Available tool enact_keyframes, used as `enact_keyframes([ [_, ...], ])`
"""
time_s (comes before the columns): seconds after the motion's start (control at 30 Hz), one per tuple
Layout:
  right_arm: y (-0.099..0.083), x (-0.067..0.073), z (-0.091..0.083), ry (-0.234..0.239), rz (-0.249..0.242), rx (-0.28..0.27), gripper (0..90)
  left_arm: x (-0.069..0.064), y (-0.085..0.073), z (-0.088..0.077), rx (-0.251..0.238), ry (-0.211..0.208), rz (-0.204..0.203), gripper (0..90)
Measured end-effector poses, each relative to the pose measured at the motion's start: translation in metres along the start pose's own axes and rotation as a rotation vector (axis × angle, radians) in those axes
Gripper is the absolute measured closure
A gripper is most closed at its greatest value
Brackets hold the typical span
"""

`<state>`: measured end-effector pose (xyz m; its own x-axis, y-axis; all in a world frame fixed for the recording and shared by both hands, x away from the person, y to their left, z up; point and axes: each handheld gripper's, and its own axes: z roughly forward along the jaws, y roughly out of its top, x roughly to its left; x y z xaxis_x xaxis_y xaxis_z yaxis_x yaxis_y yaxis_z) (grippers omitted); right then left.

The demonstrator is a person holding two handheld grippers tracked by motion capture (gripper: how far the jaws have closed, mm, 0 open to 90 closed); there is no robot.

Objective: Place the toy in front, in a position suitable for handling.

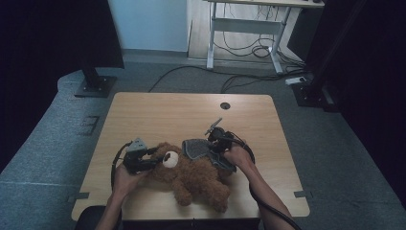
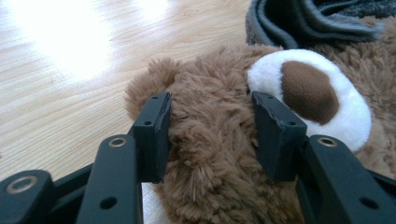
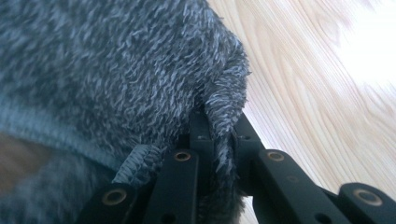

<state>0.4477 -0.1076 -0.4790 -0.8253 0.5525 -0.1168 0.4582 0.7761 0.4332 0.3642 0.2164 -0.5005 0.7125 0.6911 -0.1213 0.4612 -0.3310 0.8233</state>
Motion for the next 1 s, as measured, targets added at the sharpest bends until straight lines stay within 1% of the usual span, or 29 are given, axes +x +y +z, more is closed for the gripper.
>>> enact_keyframes([
  [0.1,-0.012,-0.008,-0.004,-0.019,0.021,0.01,82.2,0.0,0.0,0.0,0.0,-0.001,0.001,48.9],
  [0.17,-0.022,-0.014,-0.01,-0.038,0.046,0.015,82.2,0.0,0.0,0.0,0.0,0.0,0.002,48.9],
  [0.27,-0.028,-0.021,-0.021,-0.055,0.065,0.009,82.2,0.0,0.0,0.0,-0.002,0.001,0.001,48.9],
  [0.3,-0.028,-0.023,-0.028,-0.056,0.072,-0.009,82.2,0.0,0.0,0.0,-0.002,0.001,0.001,48.9],
  [0.37,-0.024,-0.024,-0.038,-0.054,0.078,-0.042,82.2,0.0,0.0,0.0,-0.004,0.001,0.0,48.9],
  [0.43,-0.013,-0.023,-0.051,-0.051,0.072,-0.086,82.2,-0.001,0.0,0.0,-0.006,0.003,0.001,48.9],
  [0.5,0.0,-0.019,-0.059,-0.041,0.051,-0.121,82.2,-0.001,0.0,0.0,-0.005,0.003,0.002,48.9],
  [0.57,0.013,-0.013,-0.062,-0.024,0.03,-0.149,82.2,-0.001,0.0,0.0,-0.006,0.004,0.004,48.9],
  [0.6,0.023,-0.008,-0.062,-0.009,0.012,-0.159,82.1,-0.001,0.0,0.0,-0.007,0.004,0.005,48.9],
  [0.63,0.029,-0.004,-0.06,-0.001,0.008,-0.164,82.1,-0.001,0.0,0.0,-0.006,0.002,0.003,48.9],
  [0.67,0.036,0.0,-0.058,0.011,-0.008,-0.164,82.1,-0.001,0.0,0.0,-0.006,0.002,0.003,48.9],
  [0.7,0.045,0.006,-0.053,0.027,-0.023,-0.17,82.1,-0.001,0.0,-0.001,-0.006,0.002,0.004,48.9],
  [0.8,0.063,0.02,-0.037,0.062,-0.057,-0.165,82.1,-0.001,0.0,-0.001,-0.007,0.0,0.003,48.9],
  [0.9,0.075,0.031,-0.021,0.092,-0.084,-0.147,82.1,-0.001,0.0,-0.001,-0.007,0.0,0.002,48.9],
  [1.0,0.082,0.04,-0.003,0.144,-0.094,-0.125,82.0,-0.001,0.0,-0.001,-0.008,-0.001,0.001,48.9],
])
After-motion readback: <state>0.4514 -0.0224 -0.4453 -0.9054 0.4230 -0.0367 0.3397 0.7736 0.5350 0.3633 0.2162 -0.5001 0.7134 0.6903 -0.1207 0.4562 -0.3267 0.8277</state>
